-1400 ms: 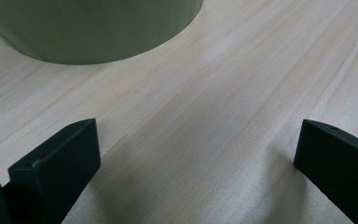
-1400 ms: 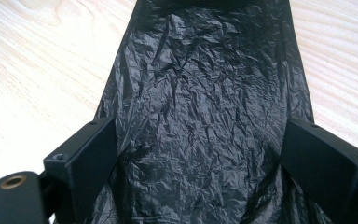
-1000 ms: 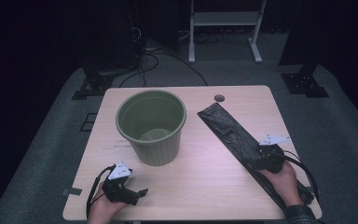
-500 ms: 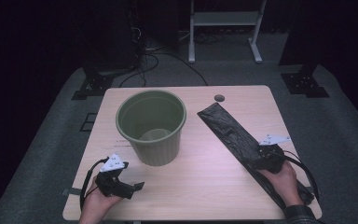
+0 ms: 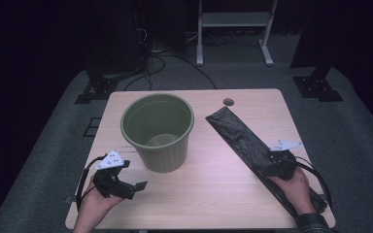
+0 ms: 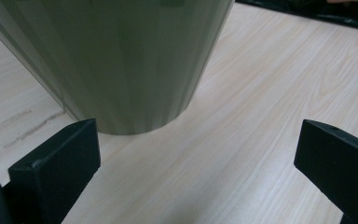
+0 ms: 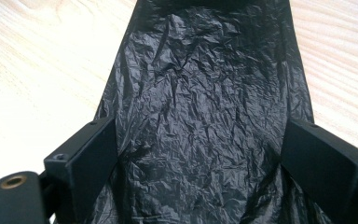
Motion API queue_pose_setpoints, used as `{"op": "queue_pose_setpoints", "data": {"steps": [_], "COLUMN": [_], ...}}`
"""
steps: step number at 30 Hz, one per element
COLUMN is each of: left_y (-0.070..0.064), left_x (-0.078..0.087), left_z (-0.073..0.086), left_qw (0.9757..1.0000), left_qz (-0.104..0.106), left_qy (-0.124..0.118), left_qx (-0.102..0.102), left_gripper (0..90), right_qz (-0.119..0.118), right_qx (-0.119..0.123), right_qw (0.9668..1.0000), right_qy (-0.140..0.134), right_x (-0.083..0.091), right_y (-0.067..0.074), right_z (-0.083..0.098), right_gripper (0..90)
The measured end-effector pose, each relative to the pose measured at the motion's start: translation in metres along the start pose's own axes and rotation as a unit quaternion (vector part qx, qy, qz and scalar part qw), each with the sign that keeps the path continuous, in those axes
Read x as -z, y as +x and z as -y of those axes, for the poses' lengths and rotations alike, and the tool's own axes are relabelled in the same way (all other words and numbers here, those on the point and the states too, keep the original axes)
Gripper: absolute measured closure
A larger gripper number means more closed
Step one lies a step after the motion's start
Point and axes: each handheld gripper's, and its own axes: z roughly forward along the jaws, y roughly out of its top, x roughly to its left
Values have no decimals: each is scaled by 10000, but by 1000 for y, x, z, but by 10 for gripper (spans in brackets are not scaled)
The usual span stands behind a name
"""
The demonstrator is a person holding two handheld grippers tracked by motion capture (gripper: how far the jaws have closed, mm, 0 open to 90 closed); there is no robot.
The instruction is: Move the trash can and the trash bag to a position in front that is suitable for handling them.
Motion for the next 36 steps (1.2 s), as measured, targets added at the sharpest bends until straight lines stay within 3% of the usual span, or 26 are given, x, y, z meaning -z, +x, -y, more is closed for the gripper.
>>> {"op": "queue_pose_setpoints", "data": {"steps": [16,36], "left_y": [6,19], "left_x": [16,41], "left_z": [-26,-59], "left_qw": [10000,9998], "left_qz": [14,-66], "left_qy": [13,-157], "left_qx": [37,42], "left_gripper": [0,0], "right_qz": [0,0], "right_qx": [-3,-4], "right_qw": [10000,10000], "right_qy": [-1,0], "right_x": [0,0], "right_y": [0,0], "right_z": [0,0], "right_gripper": [98,98]}}
